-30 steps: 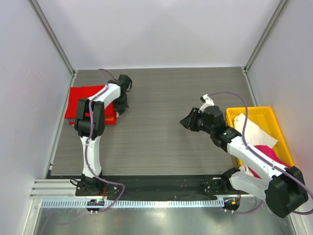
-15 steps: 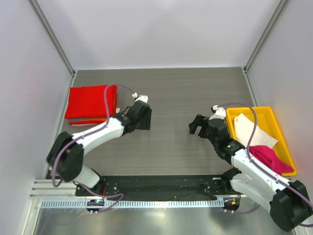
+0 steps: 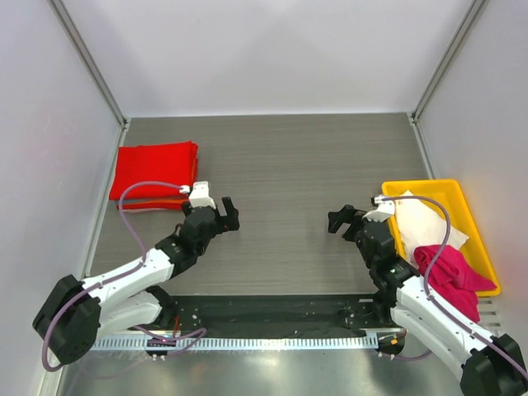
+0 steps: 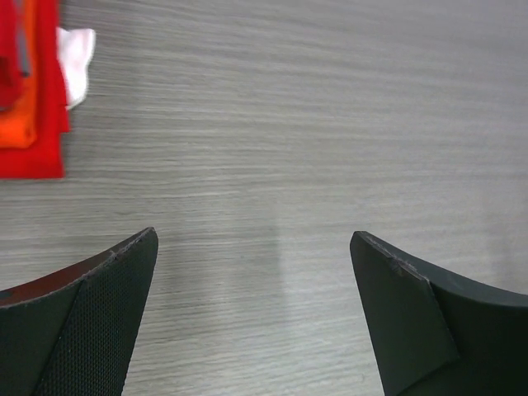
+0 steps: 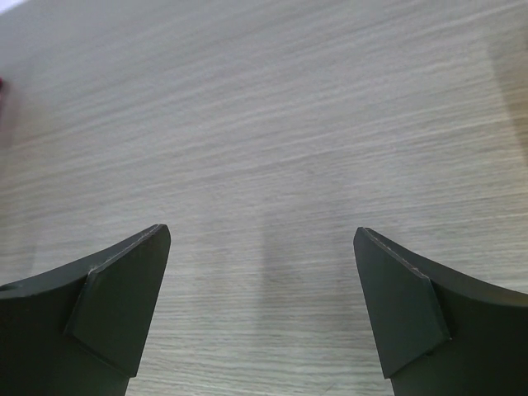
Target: Fold and stack the t-shirts
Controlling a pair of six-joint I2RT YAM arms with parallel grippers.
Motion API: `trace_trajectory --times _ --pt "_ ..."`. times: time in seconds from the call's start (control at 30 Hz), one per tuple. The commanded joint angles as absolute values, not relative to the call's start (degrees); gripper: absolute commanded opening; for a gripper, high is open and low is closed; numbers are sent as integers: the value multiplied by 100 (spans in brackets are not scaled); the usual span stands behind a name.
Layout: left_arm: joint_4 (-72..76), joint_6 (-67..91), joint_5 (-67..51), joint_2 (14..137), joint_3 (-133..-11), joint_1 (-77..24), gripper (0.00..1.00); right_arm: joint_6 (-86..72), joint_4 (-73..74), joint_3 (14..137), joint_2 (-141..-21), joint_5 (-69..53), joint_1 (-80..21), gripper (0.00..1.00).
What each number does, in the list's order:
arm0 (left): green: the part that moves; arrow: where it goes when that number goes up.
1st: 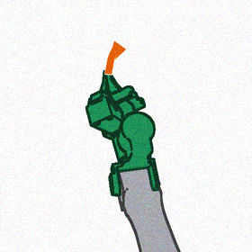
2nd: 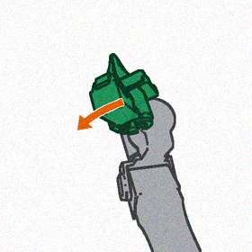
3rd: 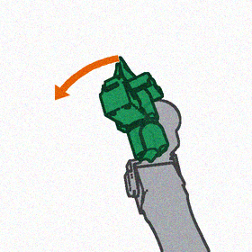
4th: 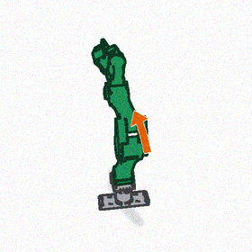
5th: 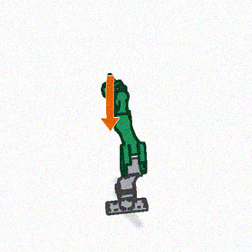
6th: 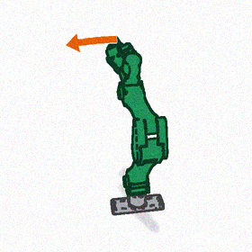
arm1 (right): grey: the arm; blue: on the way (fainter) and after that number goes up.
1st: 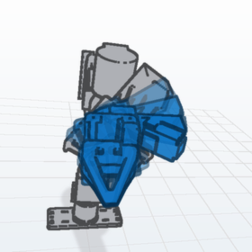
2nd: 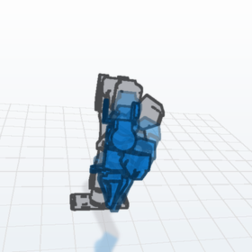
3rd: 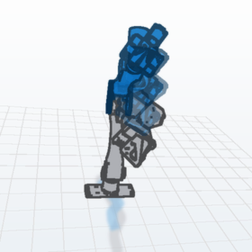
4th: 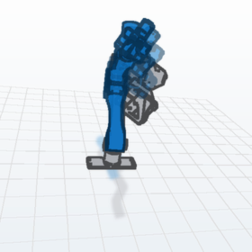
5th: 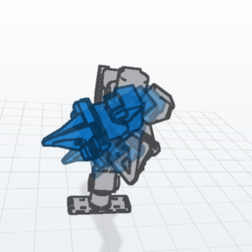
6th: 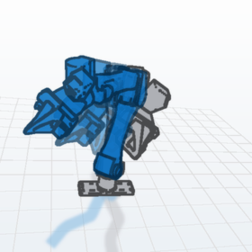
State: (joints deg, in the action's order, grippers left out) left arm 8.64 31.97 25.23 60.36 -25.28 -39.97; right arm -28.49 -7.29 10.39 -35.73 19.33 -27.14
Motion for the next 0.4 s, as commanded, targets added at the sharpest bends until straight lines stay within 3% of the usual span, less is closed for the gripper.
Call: trace_trajectory --times 0.0,0.37 --pt "2038 3463 3208 5757 -2286 -3990 100 -2786 -1309 985 -3384 2153 -2698 100" --pt "2057 3129 2612 5643 -2355 -3990 100 -2848 -1336 1072 -3603 2083 -2698 99"
